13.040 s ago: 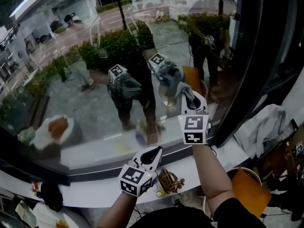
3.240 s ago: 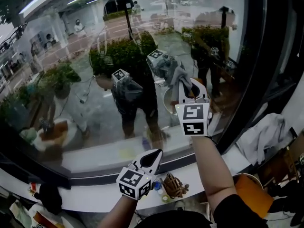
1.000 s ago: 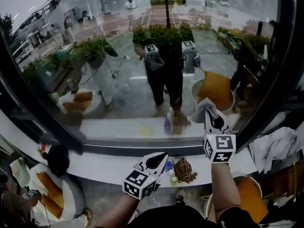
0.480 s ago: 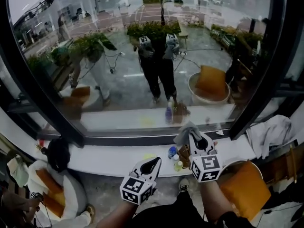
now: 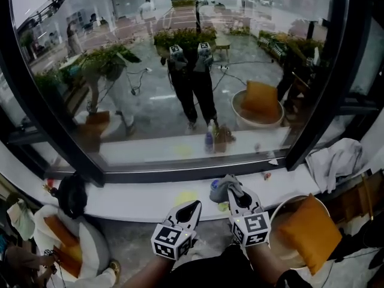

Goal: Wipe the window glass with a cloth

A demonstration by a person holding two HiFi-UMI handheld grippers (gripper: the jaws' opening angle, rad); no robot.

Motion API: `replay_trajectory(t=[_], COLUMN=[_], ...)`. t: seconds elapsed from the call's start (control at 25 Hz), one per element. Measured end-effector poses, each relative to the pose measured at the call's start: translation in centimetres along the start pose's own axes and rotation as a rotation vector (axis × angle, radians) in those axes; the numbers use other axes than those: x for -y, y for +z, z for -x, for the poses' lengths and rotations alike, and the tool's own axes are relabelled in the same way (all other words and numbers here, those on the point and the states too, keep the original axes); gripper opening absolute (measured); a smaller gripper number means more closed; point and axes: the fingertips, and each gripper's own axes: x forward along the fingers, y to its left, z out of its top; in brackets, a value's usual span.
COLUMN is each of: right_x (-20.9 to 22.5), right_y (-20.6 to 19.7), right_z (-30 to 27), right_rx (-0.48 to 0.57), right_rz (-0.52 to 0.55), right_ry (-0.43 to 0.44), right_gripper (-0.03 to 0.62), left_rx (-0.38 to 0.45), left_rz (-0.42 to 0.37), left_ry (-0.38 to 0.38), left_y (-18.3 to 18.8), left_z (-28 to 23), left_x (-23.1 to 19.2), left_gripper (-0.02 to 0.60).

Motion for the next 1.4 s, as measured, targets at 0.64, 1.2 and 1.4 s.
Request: replay_trajectory(t=[0.64, 1.2, 1.4], right_x=[-0.5, -1.1, -1.3], right_y=[0.0, -0.3, -0.2], right_z=[1.8, 1.3, 1.2], right_rx=[-0.001, -0.01, -0.004], right_rz=[-0.001, 0.004, 0.003], right_ry=[0.003, 0.001, 0.001], right_gripper=[0.041, 0.04, 0.04], left_rx=[0.013, 0.007, 0.008], left_rz=[0.0, -0.002, -0.002], left_ry=[-0.032, -0.024, -0.026], left_y=[0.2, 0.0, 0.0], left_z=[-0.2, 0.5, 0.7], left_x=[1.8, 1.1, 1.0], left_gripper=[0.008, 0.008, 0.008])
